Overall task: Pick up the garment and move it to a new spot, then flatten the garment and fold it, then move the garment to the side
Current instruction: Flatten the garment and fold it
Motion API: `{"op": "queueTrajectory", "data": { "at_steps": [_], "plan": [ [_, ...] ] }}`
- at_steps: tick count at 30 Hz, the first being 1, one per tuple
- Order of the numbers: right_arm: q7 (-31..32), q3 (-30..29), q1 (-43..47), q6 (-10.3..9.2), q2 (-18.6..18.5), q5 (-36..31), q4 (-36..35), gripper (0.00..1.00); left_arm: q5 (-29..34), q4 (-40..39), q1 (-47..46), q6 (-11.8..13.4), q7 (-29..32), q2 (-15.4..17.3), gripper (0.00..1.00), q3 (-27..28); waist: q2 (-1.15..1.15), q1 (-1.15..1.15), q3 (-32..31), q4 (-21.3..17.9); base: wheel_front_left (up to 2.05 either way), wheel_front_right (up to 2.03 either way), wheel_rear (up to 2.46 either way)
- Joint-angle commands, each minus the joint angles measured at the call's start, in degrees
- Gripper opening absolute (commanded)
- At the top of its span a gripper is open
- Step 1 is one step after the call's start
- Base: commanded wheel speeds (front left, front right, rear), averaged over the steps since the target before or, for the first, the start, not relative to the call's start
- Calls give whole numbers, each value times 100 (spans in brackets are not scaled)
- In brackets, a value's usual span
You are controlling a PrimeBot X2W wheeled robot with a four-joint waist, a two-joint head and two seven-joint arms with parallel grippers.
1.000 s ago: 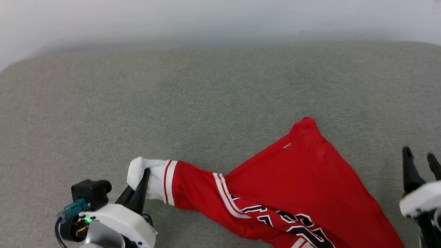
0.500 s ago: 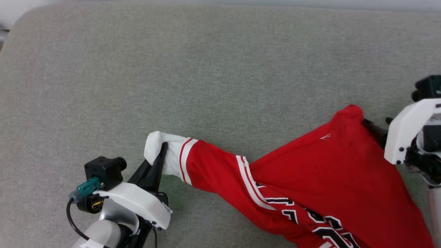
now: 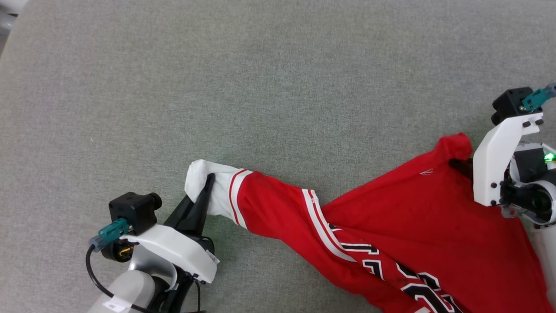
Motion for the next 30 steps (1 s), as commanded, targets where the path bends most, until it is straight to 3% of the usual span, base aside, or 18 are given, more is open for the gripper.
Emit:
{"op": "queueTrajectory", "data": {
  "at_steps": [1,14,24,30],
  "plan": [
    [-40,68,188,-1,141,73,266,0,44,40,-70,-9,-85,21,0,43,0,-1,-86,-21,0,0,0],
    [-1581,-600,-468,-4,330,-338,390,0,107,153,-622,10,-210,462,0,489,0,-1,-899,-403,0,0,0],
    [-2025,-858,-1596,-4,470,-697,632,0,9,914,-2286,-376,-22,441,0,731,0,-1,-923,-721,0,0,0],
    [-2439,-1083,-2656,-5,418,-1067,803,0,80,1788,-3904,-631,74,407,0,859,0,-1,-634,-850,0,0,0]
  ]
}}
